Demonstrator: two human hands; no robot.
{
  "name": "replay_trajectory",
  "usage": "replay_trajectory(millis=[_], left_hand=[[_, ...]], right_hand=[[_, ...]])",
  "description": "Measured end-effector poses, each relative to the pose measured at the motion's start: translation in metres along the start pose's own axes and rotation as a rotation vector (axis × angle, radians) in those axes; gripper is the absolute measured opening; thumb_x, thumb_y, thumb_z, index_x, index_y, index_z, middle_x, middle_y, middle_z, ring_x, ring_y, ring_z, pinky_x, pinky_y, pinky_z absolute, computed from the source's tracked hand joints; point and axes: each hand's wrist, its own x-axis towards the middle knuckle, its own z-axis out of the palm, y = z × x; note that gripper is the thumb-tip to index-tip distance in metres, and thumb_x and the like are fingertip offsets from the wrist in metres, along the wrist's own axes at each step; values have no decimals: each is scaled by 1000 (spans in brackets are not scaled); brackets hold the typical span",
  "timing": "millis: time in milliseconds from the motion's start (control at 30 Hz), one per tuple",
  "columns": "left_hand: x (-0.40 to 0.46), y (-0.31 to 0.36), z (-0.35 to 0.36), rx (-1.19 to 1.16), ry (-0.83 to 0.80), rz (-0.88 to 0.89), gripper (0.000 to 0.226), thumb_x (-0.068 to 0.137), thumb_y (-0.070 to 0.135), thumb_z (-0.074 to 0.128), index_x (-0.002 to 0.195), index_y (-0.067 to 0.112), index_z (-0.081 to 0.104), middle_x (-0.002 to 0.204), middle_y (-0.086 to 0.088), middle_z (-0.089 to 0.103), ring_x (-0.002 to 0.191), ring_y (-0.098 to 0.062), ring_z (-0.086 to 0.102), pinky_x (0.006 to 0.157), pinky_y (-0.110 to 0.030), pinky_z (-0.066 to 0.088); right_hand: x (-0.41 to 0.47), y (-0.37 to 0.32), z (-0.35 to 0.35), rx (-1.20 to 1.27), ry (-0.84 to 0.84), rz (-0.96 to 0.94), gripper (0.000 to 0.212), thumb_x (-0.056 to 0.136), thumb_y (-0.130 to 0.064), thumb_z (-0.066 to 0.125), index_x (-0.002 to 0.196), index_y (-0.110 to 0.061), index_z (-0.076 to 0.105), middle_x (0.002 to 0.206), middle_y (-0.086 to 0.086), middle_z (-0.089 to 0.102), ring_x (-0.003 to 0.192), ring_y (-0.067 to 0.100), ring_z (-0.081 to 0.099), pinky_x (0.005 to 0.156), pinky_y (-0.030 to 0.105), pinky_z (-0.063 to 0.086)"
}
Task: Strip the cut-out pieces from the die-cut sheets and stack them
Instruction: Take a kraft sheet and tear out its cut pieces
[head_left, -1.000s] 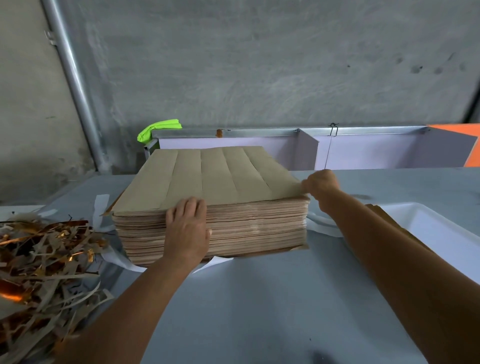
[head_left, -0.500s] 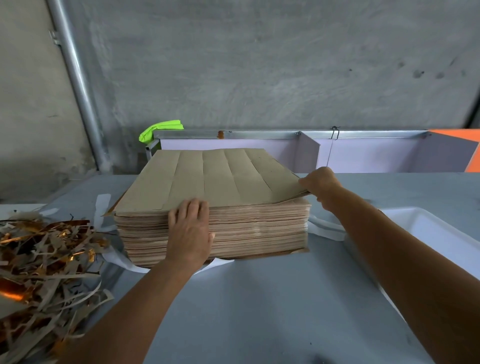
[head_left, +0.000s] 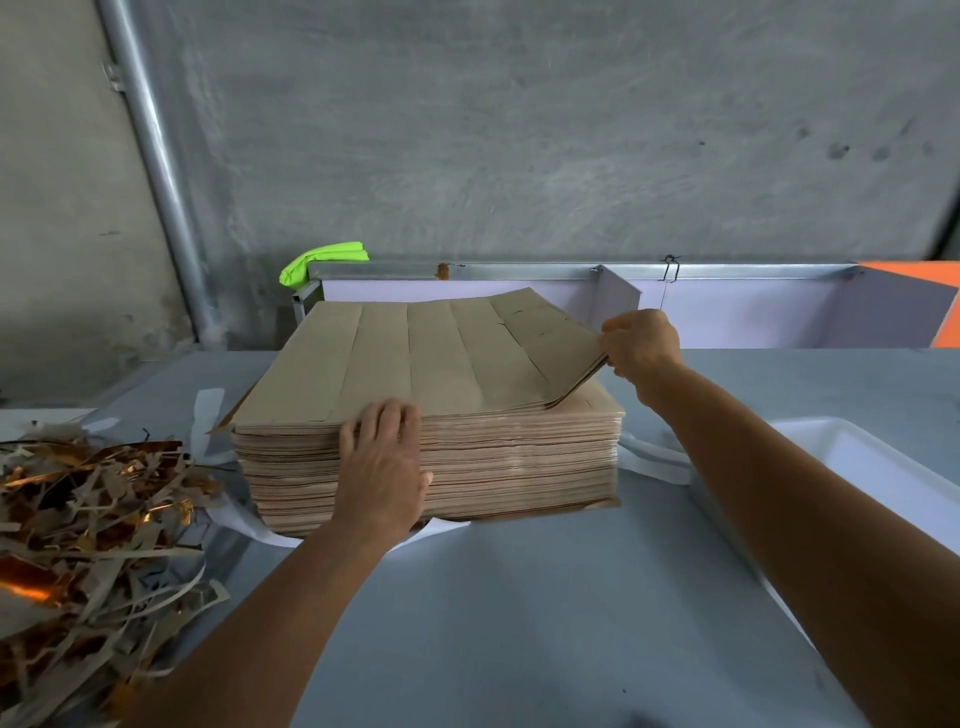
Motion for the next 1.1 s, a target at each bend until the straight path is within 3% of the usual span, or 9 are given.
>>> replay_trajectory(millis=[67, 133, 167, 267, 367, 533, 700, 900, 1100], left_hand=[[0, 0, 0, -4, -3, -2, 69, 90, 43, 53, 143, 16, 21, 149, -3, 22, 138, -22, 19, 111, -39, 17], [0, 1, 0, -3, -3, -3, 69, 89, 44, 54, 143, 16, 21, 148, -3, 22, 138, -23, 19, 111, -39, 17], [0, 1, 0, -3, -3, -4, 69, 89, 44, 54, 143, 15, 21, 148, -3, 23, 138, -23, 19, 111, -39, 17], [0, 1, 0, -28, -5, -8, 70, 89, 43, 56, 143, 14, 24, 148, -5, 25, 137, -25, 20, 110, -40, 17], [0, 1, -1, -78, 1, -11, 67, 89, 40, 57, 143, 12, 28, 148, -6, 28, 138, -25, 21, 111, -41, 17], [1, -2, -2, -133, 14, -17, 61, 93, 40, 51, 144, 16, 27, 149, -4, 28, 139, -22, 20, 112, -39, 15], [0, -3, -4, -152, 6, -15, 62, 94, 39, 50, 145, 16, 24, 150, -4, 26, 140, -21, 17, 113, -38, 13], [-1, -5, -6, -163, -12, 0, 62, 94, 38, 50, 146, 18, 24, 152, -2, 23, 141, -20, 15, 114, -38, 10], [-1, -6, -5, -180, -21, -1, 63, 93, 37, 52, 146, 18, 25, 151, -1, 22, 141, -20, 15, 114, -37, 10]], right_hand=[[-3, -2, 3, 117, 19, 51, 26, 81, 11, 52, 105, 14, 61, 106, 26, 64, 96, 39, 65, 72, 41, 58], [-2, -3, 6, 301, -26, 172, 11, 79, 7, 65, 88, 9, 58, 102, 21, 64, 92, 36, 67, 58, 32, 56], [-1, -3, 6, 389, -68, 245, 17, 78, 3, 70, 83, 3, 54, 98, 19, 64, 86, 31, 67, 54, 29, 54], [-4, -1, 8, 548, -220, 402, 35, 78, -2, 73, 108, 1, 55, 92, 15, 64, 75, 21, 63, 50, 28, 50], [-6, 1, 17, 476, -264, 447, 33, 84, 4, 63, 116, 1, 53, 99, 16, 63, 77, 21, 62, 52, 31, 51], [-4, -17, 20, 458, -189, 380, 21, 84, 19, 43, 96, 3, 50, 84, 20, 59, 77, 31, 62, 48, 39, 48], [1, -25, 25, 225, -52, 214, 19, 83, 13, 53, 73, -1, 47, 93, 22, 60, 70, 37, 65, 46, 38, 53], [4, -6, 26, -196, 4, 92, 20, 87, 4, 52, 68, -2, 47, 67, 19, 65, 51, 28, 65, 58, 38, 58], [5, -1, 28, -328, 5, -10, 7, 83, 3, 55, 87, 1, 60, 82, 19, 68, 74, 33, 69, 73, 41, 58]])
